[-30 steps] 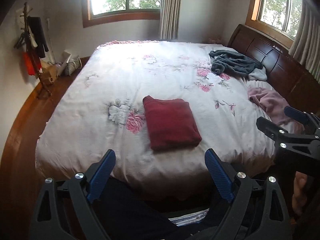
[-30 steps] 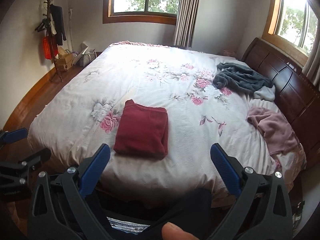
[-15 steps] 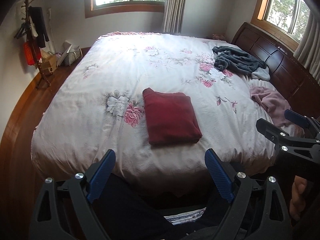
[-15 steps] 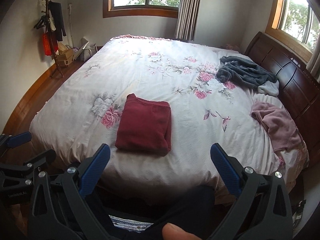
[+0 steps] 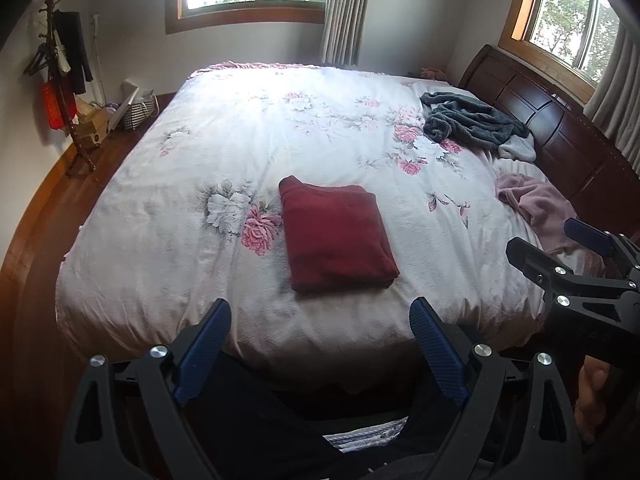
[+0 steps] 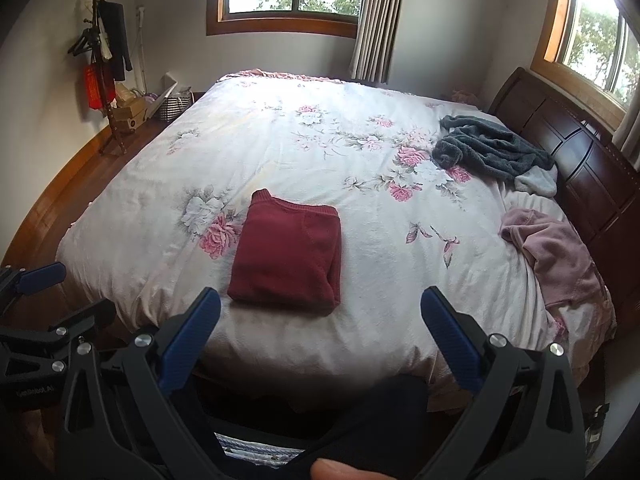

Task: Fold small clothes

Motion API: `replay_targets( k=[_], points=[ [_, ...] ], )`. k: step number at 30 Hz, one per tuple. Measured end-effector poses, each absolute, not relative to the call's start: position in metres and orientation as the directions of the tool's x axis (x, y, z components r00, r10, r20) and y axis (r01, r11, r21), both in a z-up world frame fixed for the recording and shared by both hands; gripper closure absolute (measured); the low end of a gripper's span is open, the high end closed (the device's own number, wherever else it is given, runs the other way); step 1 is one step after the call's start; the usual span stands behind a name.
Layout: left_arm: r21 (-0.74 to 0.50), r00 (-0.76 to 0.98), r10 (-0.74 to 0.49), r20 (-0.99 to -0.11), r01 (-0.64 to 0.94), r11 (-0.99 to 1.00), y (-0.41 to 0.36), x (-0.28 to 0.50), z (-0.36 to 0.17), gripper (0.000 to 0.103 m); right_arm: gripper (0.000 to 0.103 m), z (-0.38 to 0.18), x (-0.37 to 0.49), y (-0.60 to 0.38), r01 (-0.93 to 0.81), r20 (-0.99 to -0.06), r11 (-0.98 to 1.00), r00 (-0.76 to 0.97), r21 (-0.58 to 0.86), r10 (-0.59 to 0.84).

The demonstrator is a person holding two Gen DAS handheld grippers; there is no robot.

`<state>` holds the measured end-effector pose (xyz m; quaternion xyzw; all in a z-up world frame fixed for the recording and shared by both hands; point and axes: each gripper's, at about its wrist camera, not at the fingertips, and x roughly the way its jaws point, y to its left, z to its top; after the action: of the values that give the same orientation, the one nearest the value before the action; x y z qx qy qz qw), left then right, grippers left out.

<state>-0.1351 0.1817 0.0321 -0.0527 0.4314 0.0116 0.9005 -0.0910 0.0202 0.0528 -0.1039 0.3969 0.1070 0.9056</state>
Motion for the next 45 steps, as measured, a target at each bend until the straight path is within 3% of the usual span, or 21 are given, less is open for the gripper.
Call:
replay_targets(
  k=[45],
  points=[
    [-0.086,0.625,-0.024,-0.781,-0.070,0.994,0.1766,-0.1324,0.0315,0.012,0.003,0.0472,-0.0865,0.0151,-0.261,-0.746,0.962,0.656,-0.081,0.115]
  ],
)
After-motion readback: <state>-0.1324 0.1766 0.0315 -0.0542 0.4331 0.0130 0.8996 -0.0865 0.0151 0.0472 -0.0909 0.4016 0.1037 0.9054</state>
